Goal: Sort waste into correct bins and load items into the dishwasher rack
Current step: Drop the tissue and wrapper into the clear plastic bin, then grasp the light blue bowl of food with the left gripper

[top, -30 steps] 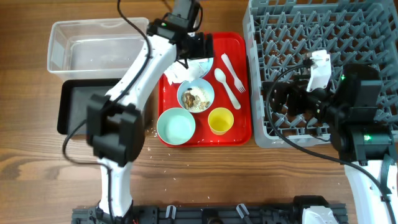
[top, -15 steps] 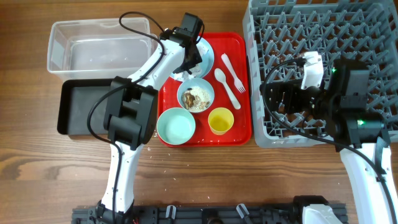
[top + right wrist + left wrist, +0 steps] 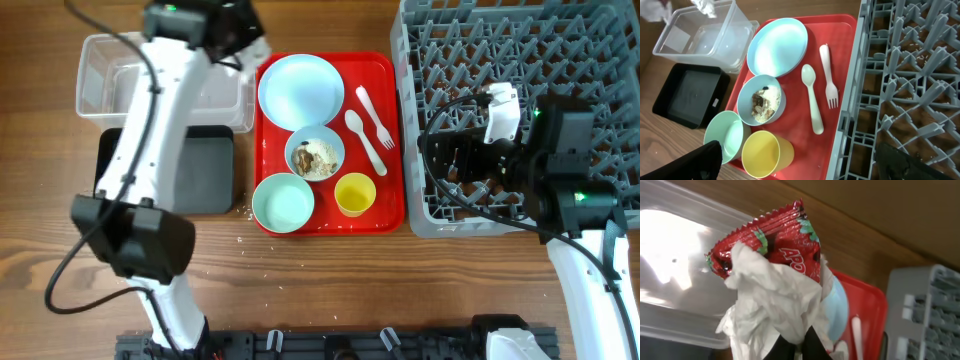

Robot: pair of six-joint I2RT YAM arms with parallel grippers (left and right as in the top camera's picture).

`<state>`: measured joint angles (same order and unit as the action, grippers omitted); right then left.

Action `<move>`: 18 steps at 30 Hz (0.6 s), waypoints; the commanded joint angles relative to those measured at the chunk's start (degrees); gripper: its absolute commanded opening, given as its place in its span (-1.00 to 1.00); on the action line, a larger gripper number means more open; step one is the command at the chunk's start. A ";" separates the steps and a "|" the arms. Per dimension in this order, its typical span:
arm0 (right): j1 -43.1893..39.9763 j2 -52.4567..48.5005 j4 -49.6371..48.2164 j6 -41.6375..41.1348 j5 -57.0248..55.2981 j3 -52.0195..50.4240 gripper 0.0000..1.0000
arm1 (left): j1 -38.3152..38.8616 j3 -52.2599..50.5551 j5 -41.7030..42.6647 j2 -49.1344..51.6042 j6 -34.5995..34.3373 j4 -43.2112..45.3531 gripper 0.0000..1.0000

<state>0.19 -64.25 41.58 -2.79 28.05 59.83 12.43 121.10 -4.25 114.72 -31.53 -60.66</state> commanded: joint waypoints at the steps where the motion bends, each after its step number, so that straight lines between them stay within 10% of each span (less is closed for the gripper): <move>1: -0.02 -0.28 0.02 -0.37 -0.09 1.18 1.00 | -7.45 -0.83 -1.42 3.96 2.45 -3.50 -0.92; 6: -0.02 -0.28 0.04 -0.37 -0.09 1.18 0.99 | -14.05 -1.42 -1.44 12.37 2.84 -4.24 -0.88; 9: -0.02 -0.28 0.04 -0.39 -0.09 1.18 1.00 | -15.02 -1.42 -1.40 14.78 4.07 -3.65 1.00; 18: -0.02 -0.33 0.02 -0.37 -0.09 1.18 0.99 | -9.73 2.36 0.96 1.88 11.91 -10.21 0.98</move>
<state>0.19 -64.29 41.58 -2.79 28.05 59.83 -0.89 120.97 -4.89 124.60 -21.69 -67.92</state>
